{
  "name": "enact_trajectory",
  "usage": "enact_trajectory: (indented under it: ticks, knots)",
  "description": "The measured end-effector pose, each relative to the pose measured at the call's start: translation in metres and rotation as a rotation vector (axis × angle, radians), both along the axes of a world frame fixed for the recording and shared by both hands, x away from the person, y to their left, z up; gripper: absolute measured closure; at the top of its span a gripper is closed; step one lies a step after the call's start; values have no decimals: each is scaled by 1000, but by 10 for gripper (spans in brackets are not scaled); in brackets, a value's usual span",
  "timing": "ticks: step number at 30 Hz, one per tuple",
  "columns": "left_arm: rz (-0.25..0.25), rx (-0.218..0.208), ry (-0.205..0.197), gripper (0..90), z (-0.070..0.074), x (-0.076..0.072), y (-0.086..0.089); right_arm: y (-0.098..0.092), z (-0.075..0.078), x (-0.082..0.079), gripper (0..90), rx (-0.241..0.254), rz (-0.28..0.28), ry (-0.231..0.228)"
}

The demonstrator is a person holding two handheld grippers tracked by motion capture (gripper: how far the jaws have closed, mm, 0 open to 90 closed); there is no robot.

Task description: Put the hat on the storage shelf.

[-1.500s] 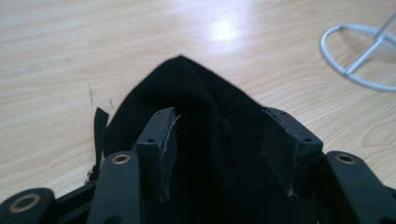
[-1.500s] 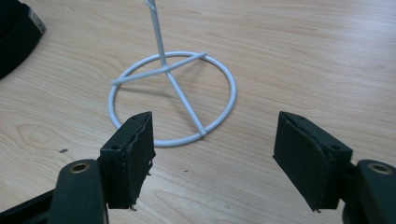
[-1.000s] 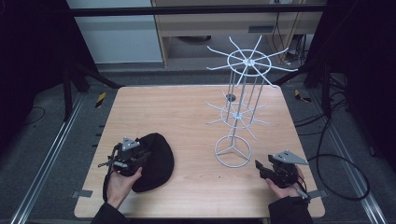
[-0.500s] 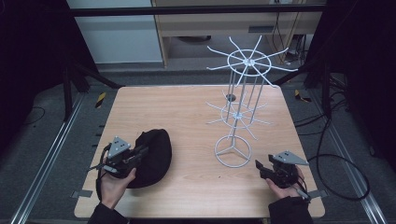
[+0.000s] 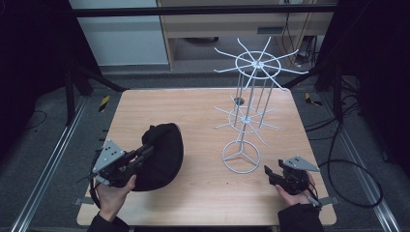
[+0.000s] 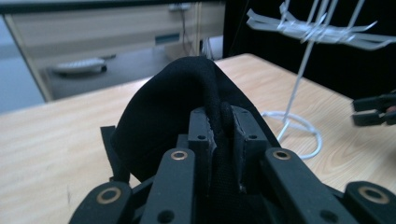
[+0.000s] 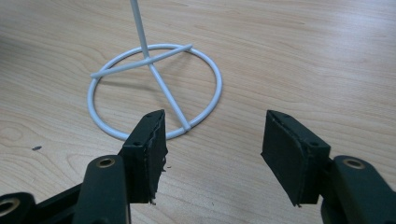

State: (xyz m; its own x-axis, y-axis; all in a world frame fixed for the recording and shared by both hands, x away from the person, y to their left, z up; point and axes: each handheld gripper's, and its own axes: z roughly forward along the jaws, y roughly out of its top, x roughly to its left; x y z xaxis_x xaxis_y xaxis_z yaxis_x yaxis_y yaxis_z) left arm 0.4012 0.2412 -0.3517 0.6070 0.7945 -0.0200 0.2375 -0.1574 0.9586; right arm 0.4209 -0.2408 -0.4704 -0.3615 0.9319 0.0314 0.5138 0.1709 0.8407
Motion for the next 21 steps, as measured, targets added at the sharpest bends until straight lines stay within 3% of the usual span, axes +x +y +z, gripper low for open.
enact_trajectory:
  ticks: [12, 21]
  knots:
    - [-51, -82, -120, 789, 37, -6, -16, -2, -1, 0, 401, -14, -3, -13]
    - [-81, -140, -175, 789, 61, -3, -23, -1, -1, 0, 401, -10, -4, -8]
